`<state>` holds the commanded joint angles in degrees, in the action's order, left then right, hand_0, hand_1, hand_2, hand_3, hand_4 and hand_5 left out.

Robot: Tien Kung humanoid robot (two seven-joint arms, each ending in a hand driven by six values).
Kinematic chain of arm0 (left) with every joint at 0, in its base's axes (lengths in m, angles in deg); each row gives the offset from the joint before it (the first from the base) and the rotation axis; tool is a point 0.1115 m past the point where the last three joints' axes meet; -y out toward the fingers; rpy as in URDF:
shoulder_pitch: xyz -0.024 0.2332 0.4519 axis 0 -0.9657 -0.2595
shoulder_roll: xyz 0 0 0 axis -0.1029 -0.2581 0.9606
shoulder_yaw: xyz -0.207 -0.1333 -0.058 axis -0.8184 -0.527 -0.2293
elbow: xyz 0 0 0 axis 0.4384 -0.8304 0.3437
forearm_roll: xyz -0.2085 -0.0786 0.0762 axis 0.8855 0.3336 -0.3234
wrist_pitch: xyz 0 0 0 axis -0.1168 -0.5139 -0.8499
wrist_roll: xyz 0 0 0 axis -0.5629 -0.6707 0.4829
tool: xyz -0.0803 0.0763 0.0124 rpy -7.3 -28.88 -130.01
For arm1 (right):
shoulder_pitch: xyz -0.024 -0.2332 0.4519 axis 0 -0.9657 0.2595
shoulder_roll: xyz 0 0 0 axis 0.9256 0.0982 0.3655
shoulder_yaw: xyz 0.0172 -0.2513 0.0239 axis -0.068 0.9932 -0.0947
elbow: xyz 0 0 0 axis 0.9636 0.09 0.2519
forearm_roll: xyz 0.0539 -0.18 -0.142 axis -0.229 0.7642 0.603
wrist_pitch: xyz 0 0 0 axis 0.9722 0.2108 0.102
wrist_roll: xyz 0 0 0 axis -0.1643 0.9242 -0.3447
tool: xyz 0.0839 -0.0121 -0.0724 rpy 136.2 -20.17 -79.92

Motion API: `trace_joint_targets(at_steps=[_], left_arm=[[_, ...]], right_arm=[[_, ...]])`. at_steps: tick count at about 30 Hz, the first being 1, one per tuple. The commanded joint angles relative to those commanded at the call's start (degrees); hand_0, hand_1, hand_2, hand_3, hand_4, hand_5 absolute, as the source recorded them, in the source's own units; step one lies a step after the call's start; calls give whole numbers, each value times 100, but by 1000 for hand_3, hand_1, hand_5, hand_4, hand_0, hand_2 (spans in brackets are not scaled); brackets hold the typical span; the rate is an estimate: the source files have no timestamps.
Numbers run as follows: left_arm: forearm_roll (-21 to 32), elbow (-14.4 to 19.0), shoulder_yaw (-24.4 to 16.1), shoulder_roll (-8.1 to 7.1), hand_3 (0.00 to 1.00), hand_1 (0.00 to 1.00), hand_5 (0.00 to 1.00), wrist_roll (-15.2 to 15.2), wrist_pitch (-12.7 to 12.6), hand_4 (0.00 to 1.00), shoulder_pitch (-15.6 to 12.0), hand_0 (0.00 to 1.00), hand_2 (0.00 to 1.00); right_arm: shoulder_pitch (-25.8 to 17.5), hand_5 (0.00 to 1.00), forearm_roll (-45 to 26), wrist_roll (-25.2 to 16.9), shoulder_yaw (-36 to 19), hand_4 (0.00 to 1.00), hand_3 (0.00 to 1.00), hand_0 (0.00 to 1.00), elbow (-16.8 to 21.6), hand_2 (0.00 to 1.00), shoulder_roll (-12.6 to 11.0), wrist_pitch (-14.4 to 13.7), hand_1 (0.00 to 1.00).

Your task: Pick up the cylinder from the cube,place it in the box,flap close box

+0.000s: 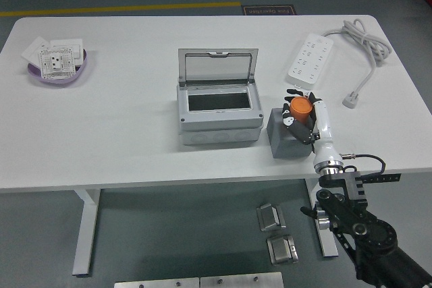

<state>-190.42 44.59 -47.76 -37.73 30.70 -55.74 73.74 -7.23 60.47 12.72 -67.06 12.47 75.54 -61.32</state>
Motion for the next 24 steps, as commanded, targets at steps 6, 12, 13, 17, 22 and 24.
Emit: trace_joint_targets(at_steps=[6,12,13,17,22,24], left_arm=[[25,0,22,-2,587,576,40,0,-3,463,4,629,542],[41,0,37,-3,588,578,45,2,-4,468,12,629,543],[43,0,39,-2,588,578,45,3,-4,468,13,629,543],[2,0,-3,2,589,580,46,9,-1,470,7,628,544],[-131,0,-130,-5,591,582,50,23,12,472,-9,628,546],[-169,0,-168,-14,591,582,50,26,12,472,-11,628,546]], right_arm=[[42,2,453,98,-43,2,223,485,142,276,-52,-152,263],[197,2,954,301,-60,2,209,469,277,256,-125,-245,226],[236,2,993,324,-48,2,209,469,285,256,-135,-257,226],[479,2,1158,481,130,2,210,473,285,247,-181,-311,229],[987,2,1691,1000,634,2,210,474,211,244,-194,-206,232],[1211,2,1951,1243,855,2,210,474,156,244,-157,-89,232]])
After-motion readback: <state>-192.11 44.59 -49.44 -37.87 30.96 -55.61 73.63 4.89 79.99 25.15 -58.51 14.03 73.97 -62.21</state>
